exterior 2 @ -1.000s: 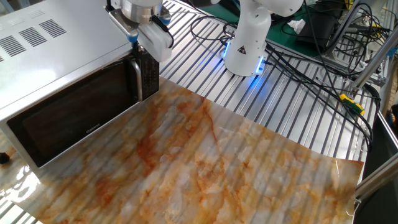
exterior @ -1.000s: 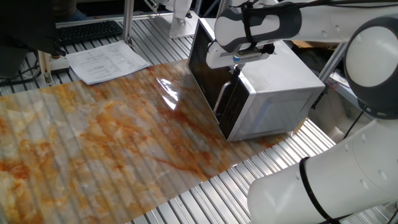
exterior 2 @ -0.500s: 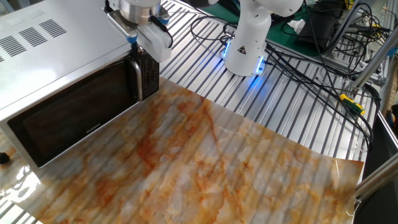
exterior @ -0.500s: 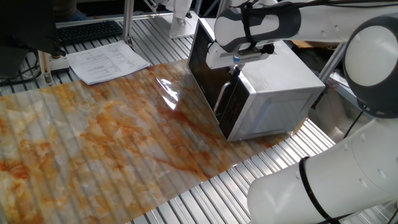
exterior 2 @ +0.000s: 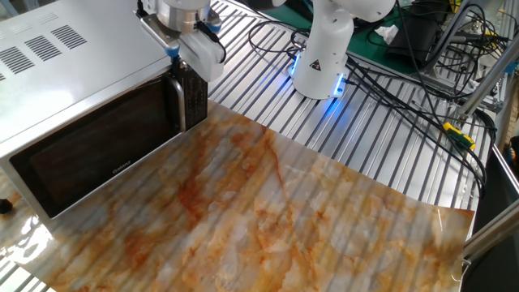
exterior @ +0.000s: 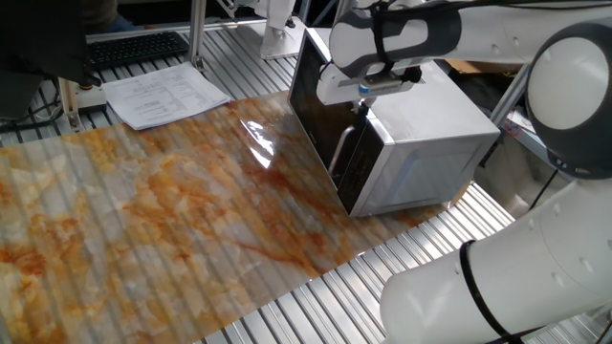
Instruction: Close the microwave door
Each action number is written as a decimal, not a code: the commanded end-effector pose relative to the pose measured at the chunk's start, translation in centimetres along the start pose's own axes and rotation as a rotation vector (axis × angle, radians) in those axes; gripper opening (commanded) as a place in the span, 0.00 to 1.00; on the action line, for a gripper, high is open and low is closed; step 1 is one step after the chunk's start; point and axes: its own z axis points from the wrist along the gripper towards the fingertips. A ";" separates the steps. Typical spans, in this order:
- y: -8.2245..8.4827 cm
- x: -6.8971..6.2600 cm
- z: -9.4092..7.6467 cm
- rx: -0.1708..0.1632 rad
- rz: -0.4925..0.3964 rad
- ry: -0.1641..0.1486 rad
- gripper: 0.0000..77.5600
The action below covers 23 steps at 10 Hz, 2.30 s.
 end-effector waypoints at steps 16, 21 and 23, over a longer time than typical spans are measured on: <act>6.3 3.3 -3.8 -0.176 -0.026 -0.031 0.00; 6.2 3.4 -3.9 -0.178 -0.091 -0.065 0.00; 6.2 3.4 -3.9 -0.179 -0.097 -0.067 0.00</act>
